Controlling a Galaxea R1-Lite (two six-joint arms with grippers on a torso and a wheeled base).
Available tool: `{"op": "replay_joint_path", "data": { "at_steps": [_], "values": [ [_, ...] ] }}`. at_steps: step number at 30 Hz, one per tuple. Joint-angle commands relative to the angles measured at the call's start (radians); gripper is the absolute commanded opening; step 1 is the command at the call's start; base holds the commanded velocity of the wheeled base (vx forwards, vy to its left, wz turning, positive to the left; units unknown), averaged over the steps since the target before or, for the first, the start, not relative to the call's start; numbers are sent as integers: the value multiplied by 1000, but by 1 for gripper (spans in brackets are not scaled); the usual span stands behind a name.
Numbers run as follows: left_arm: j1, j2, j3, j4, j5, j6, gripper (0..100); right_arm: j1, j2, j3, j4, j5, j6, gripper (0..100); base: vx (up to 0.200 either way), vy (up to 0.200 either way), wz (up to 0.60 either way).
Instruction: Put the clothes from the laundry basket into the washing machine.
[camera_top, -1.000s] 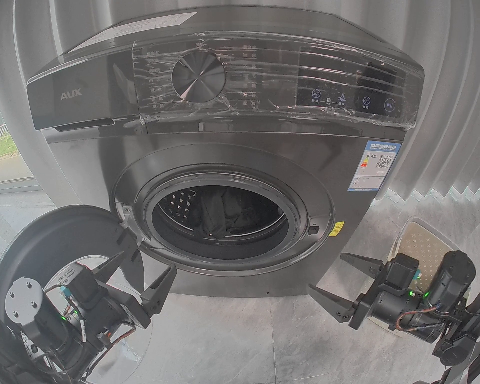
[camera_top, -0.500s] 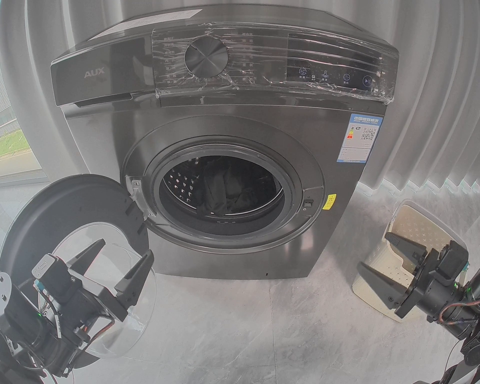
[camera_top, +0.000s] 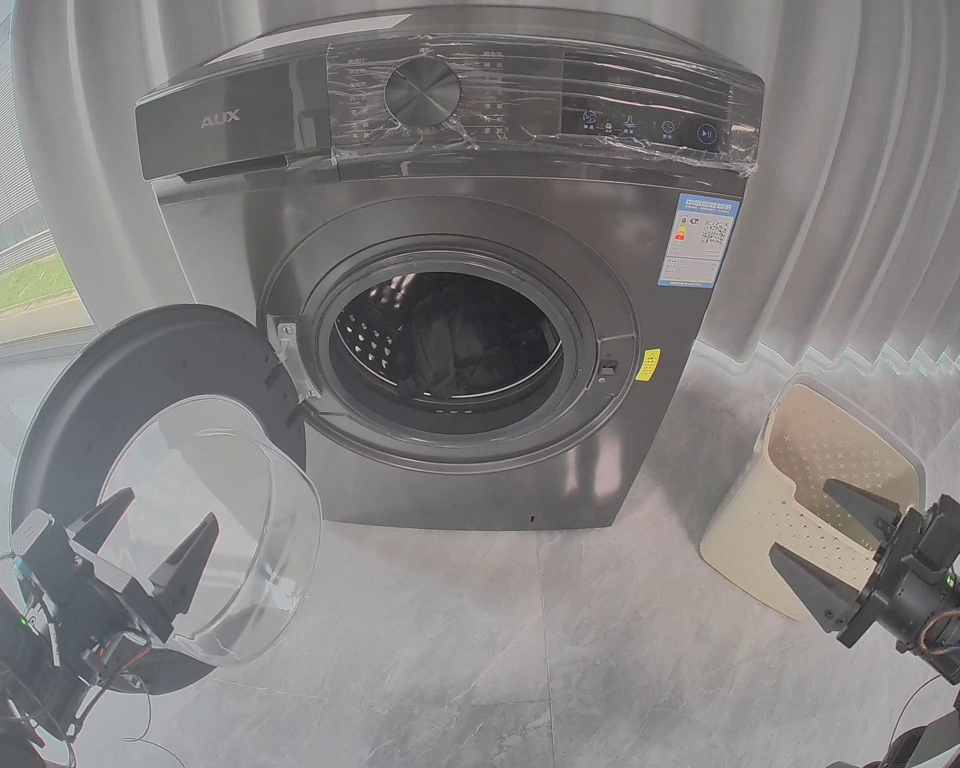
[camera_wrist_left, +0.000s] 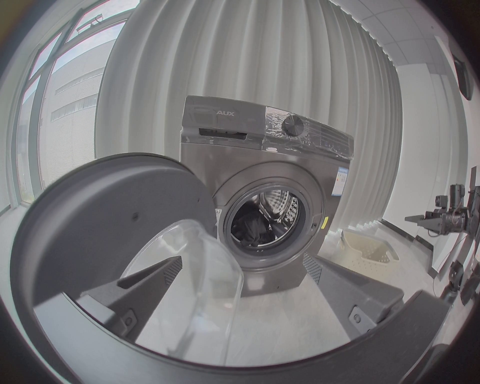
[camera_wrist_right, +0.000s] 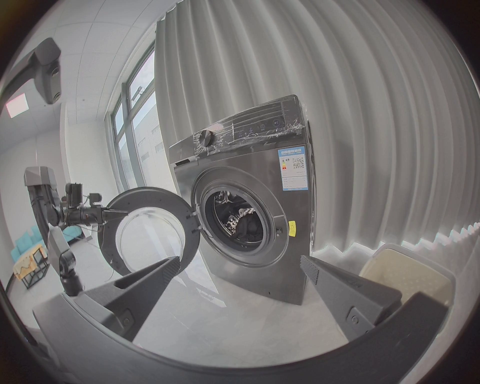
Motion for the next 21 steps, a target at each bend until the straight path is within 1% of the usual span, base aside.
{"op": "replay_joint_path", "data": {
  "at_steps": [1,3,4,5,6,7,8,9,12,16,17,18,19,20,21],
  "values": [
    [20,-284,0,207,-9,21,100,-116,-209,17,120,6,-58,100,-200,0,0],
    [22,-322,-7,239,0,23,100,-167,-225,17,128,6,-58,100,-200,0,0],
    [22,-357,-3,259,16,27,100,-205,-255,17,137,9,-62,100,0,0,0],
    [23,-379,3,274,20,32,100,-233,-275,17,146,9,-63,100,0,0,0],
    [23,-379,3,274,20,32,100,-233,-275,17,146,9,-63,100,0,0,0],
    [40,-405,14,302,23,40,100,-278,-306,17,163,11,-68,100,0,0,0],
    [69,-434,17,339,23,37,100,-316,-346,17,179,17,-71,100,0,0,0],
    [85,-459,17,368,22,32,100,-334,-375,17,194,22,-75,100,0,0,0],
    [108,-531,17,432,20,29,100,-354,-476,17,283,28,-81,100,0,0,0],
    [148,-586,17,507,19,17,100,-356,-657,17,498,29,-86,100,0,0,0],
    [157,-601,17,527,16,17,100,-357,-699,17,547,29,-86,100,0,0,0],
    [160,-604,17,532,14,18,100,-357,-711,17,562,29,-86,100,0,0,0],
    [171,-624,17,559,11,21,100,-357,-780,17,650,29,-86,100,0,0,0],
    [172,-624,17,561,11,21,100,-357,-785,17,656,29,-86,100,0,0,0],
    [177,-633,17,578,11,20,100,-365,-846,17,719,29,-85,100,0,0,0]
  ]
}}
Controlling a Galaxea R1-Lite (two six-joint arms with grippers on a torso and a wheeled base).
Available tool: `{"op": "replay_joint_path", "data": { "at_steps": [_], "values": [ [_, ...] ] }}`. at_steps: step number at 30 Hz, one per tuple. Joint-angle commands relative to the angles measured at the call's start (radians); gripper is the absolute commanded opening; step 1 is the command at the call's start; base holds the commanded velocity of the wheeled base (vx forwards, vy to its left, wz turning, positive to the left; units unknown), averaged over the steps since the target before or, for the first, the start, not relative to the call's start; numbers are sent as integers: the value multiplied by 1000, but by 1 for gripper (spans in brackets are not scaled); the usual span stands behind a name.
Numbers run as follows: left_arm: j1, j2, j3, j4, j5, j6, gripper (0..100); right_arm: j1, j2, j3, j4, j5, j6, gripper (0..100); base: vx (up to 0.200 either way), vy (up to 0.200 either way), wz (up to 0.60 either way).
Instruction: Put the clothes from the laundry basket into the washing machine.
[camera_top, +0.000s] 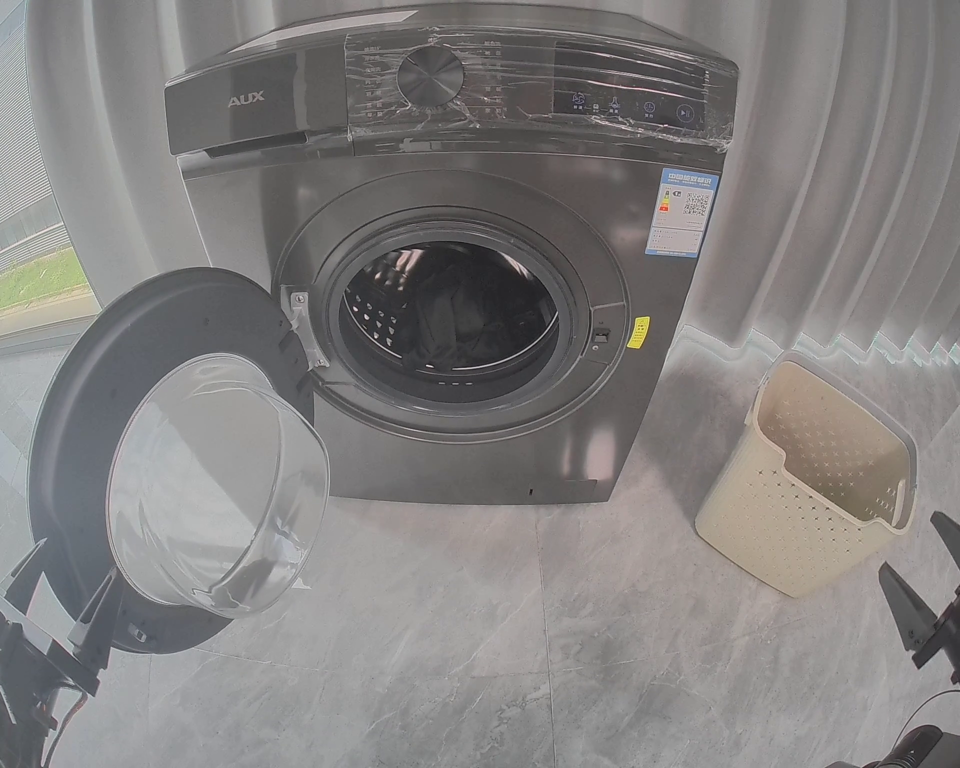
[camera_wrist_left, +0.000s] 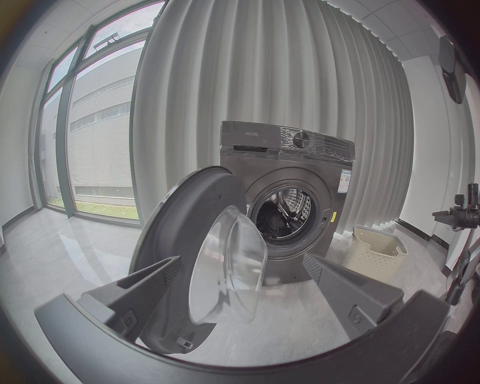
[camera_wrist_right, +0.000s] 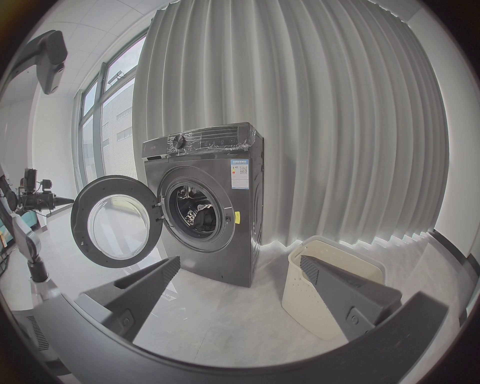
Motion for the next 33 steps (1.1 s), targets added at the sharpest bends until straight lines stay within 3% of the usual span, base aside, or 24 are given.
{"op": "replay_joint_path", "data": {
  "at_steps": [1,5,9,10,13,19,23,27,31,33],
  "values": [
    [54,-119,17,85,-4,-3,100,-30,-289,17,174,3,-5,100,0,0,0],
    [101,-179,17,174,-9,-2,100,-102,-404,17,255,5,-3,100,0,0,0],
    [126,-226,17,233,-40,-3,100,-122,-445,17,295,10,-3,100,0,0,0],
    [138,-271,17,275,-78,-7,100,-110,-477,17,353,22,0,100,0,0,0],
    [169,-358,17,355,-116,0,100,-93,-531,17,462,26,3,100,0,0,0],
    [226,-519,17,502,-230,7,100,-90,-522,17,574,28,0,100,0,0,0],
    [226,-521,17,545,-234,0,100,-92,-520,17,576,28,11,100,-50,0,0],
    [226,-521,17,560,-242,12,100,-92,-519,17,577,31,-3,100,-50,0,0],
    [226,-521,17,560,-245,30,100,-92,-520,17,577,69,3,100,0,0,0],
    [226,-521,17,560,-245,26,100,-92,-520,17,579,74,17,100,0,0,0]
  ]
}}
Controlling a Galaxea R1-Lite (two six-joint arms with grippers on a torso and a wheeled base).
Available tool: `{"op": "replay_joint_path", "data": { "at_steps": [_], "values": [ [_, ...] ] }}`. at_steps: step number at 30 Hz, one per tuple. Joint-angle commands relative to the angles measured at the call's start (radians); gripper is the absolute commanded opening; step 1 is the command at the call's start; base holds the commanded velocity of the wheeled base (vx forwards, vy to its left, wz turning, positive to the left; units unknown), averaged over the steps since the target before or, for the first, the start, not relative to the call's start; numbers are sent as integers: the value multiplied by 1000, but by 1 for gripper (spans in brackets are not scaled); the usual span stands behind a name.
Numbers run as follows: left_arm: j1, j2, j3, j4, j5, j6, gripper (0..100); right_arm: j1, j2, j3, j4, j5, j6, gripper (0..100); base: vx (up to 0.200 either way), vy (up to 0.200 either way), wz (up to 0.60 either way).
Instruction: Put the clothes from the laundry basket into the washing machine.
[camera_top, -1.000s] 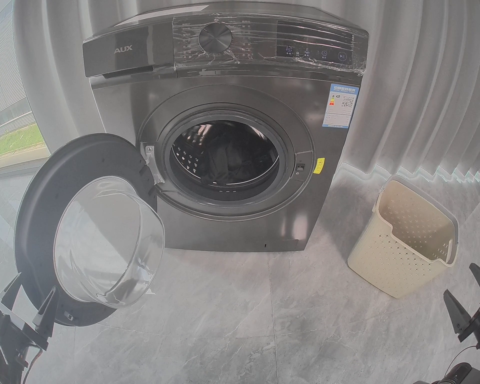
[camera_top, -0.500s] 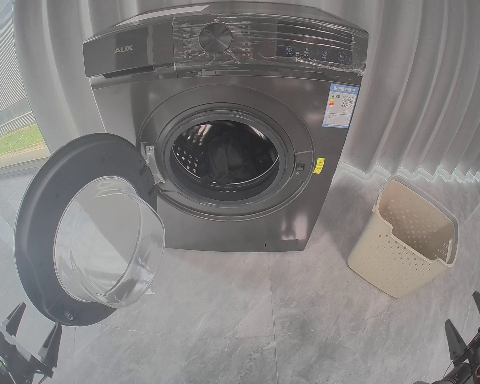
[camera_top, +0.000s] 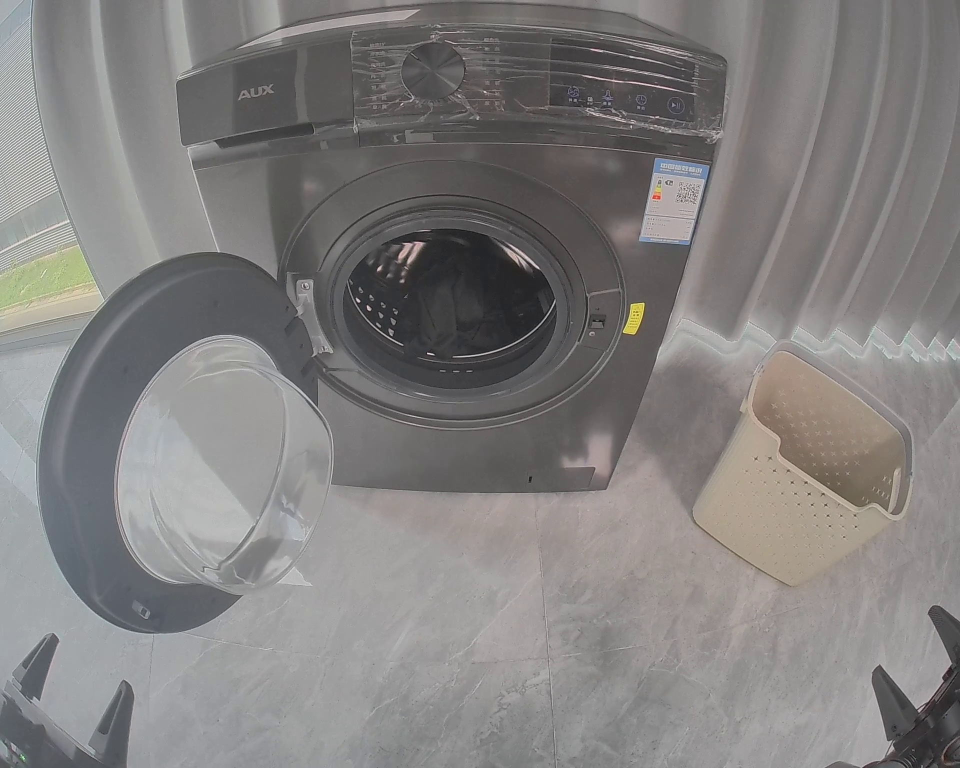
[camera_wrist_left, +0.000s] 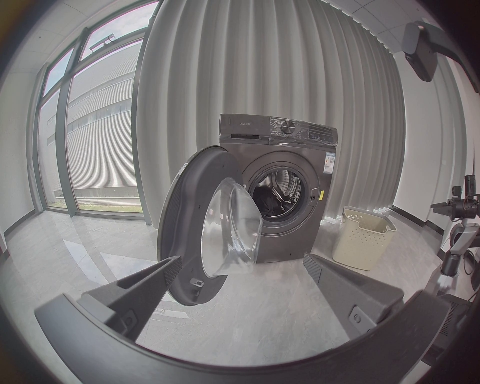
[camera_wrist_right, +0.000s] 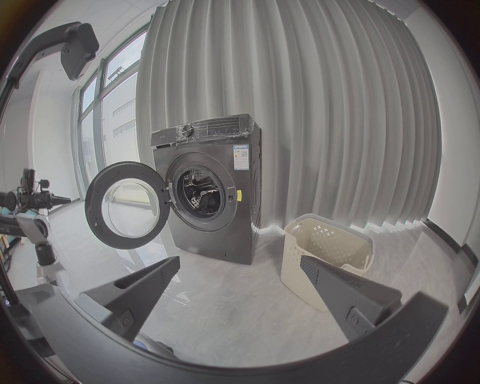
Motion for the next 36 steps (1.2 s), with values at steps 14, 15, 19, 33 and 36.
{"op": "replay_joint_path", "data": {
  "at_steps": [14,15,19,33,36],
  "values": [
    [1,-7,18,-1,0,-18,100,1,5,18,0,7,46,100,86,0,0],
    [1,-7,18,-1,1,-18,100,1,5,18,0,6,47,100,0,0,0],
    [1,-7,18,-1,0,-14,100,1,5,18,0,6,78,100,0,0,0],
    [1,-7,18,-1,0,-20,100,1,5,18,0,9,101,100,0,86,0],
    [1,-5,18,-1,-2,-34,100,1,5,18,2,32,90,100,0,0,0]
  ]
}}
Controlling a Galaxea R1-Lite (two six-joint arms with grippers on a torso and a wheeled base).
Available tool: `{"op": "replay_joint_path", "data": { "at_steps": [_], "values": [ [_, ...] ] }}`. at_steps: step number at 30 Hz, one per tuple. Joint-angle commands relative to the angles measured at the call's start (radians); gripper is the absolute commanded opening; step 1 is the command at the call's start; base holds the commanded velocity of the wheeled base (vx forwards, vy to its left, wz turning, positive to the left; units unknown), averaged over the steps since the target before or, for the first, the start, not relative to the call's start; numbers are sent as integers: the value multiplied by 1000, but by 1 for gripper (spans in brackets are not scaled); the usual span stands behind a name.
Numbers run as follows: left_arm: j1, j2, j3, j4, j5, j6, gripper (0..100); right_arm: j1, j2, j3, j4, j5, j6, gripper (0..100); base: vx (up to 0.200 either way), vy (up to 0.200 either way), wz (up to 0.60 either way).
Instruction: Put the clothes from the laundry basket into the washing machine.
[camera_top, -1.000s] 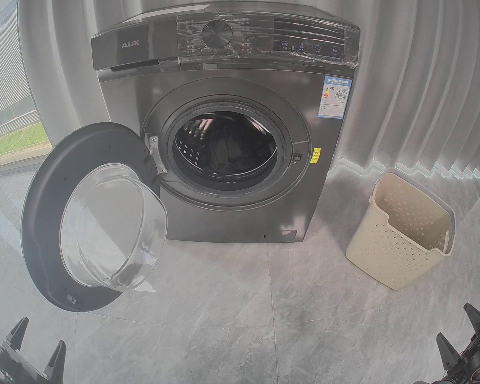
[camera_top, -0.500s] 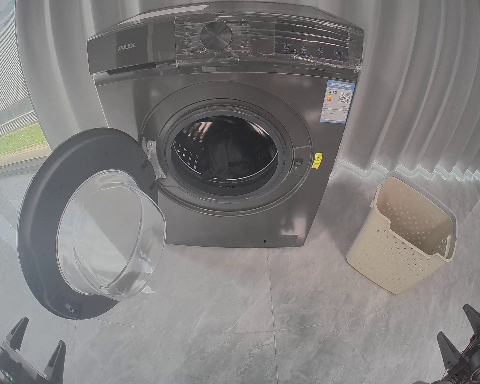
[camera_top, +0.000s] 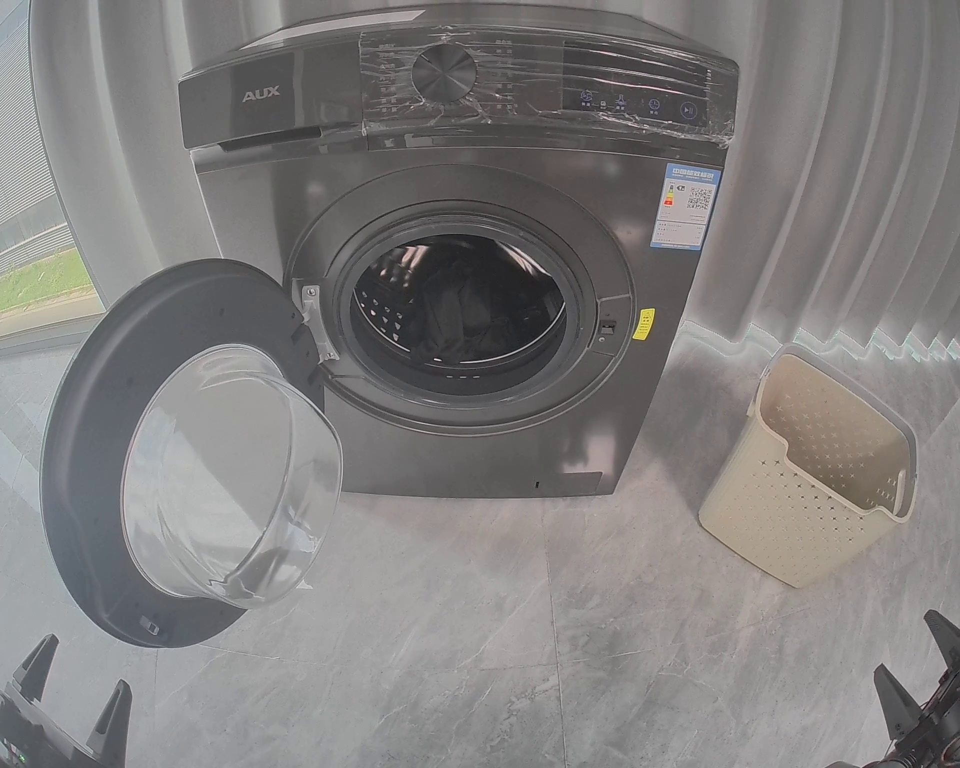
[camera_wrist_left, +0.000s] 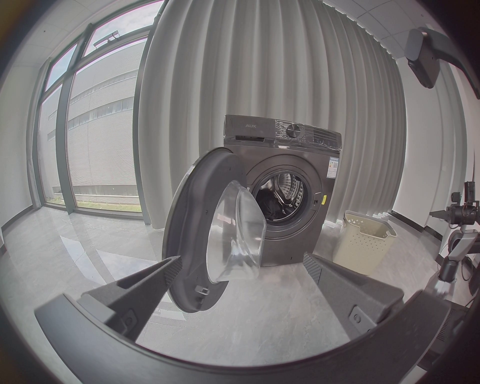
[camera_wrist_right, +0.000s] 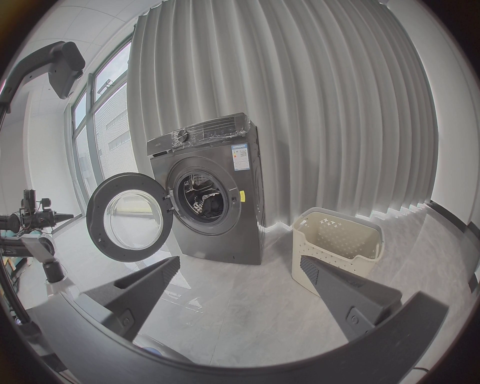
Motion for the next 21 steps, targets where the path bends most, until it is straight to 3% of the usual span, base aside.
{"op": "replay_joint_path", "data": {
  "at_steps": [1,5,9,12,15,18,21],
  "values": [
    [0,5,18,0,-2,-10,100,1,5,18,0,27,-18,100,0,0,0],
    [1,5,18,0,-5,-4,100,-1,5,18,0,57,-38,100,0,0,0],
    [1,5,18,-5,-8,7,100,1,5,18,0,55,-35,100,0,0,0],
    [0,7,-81,-29,-27,-4,100,-1,5,18,0,57,-30,100,0,0,0],
    [-5,68,-229,46,-33,6,100,-1,5,18,0,55,-32,100,0,0,0],
    [1,153,-292,69,-27,6,100,-1,5,18,0,55,-27,100,0,0,0],
    [31,297,-367,40,38,2,100,-1,5,18,0,55,-27,100,0,0,0]
  ]
}}
